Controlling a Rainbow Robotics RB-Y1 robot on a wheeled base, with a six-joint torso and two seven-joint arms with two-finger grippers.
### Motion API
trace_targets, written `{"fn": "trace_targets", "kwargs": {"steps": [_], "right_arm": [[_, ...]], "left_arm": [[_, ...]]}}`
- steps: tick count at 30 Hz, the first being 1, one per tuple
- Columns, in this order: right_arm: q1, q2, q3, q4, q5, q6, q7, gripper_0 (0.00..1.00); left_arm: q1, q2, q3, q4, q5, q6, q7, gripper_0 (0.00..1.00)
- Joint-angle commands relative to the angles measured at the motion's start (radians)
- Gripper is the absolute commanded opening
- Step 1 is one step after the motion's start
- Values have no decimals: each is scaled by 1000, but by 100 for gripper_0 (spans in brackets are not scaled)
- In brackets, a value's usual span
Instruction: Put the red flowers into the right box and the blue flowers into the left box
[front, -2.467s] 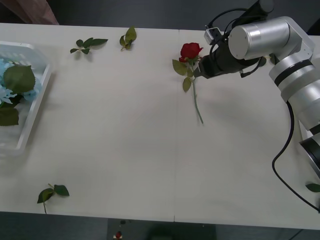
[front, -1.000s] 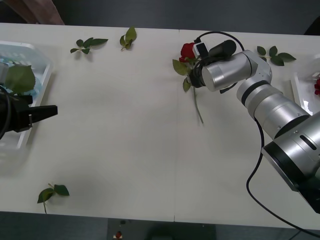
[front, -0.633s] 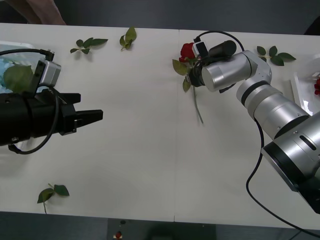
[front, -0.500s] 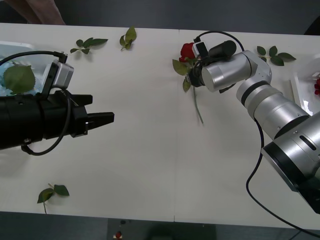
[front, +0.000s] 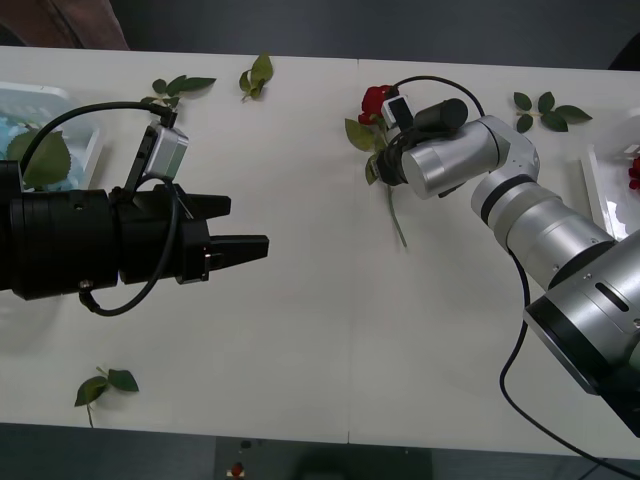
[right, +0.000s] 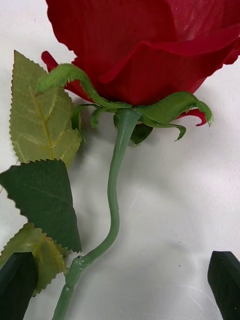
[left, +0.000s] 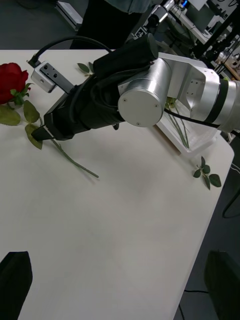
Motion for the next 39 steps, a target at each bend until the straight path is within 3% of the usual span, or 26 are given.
{"fn": "trace_targets", "kwargs": {"steps": [1, 3, 5, 7, 8, 9, 10, 11, 27, 39], "right_arm": [[-5, 28, -4, -18, -2, -6, -43, 100], [-2, 28, -4, -18, -2, -6, -43, 99], [0, 28, -3, -18, -3, -7, -41, 88], [4, 28, -3, -18, -5, -10, -44, 62], [7, 28, -3, -18, -6, -12, -46, 38], [9, 28, -4, -18, -8, -13, -46, 28], [10, 28, -3, -18, -9, -15, -50, 9], [12, 28, -3, -18, -12, -15, -55, 0], [9, 13, -4, -44, -31, -9, -73, 0], [9, -74, -96, -366, -35, 356, -67, 0]], "left_arm": [[-12, 29, 19, -35, 11, -6, 2, 100], [-12, 29, 17, -36, 11, -6, 2, 100], [-12, 27, 19, -35, 11, -7, 2, 100], [-12, 24, 19, -35, 10, -6, 4, 100], [-12, 24, 19, -35, 10, -6, 4, 100], [-12, 26, 19, -35, 10, -6, 4, 100], [-12, 26, 19, -35, 10, -6, 6, 100], [-12, 26, 19, -35, 10, -6, 6, 100], [-12, 26, 20, -35, 7, -23, -5, 100], [-16, 40, 122, -35, 177, 40, -171, 100]]}}
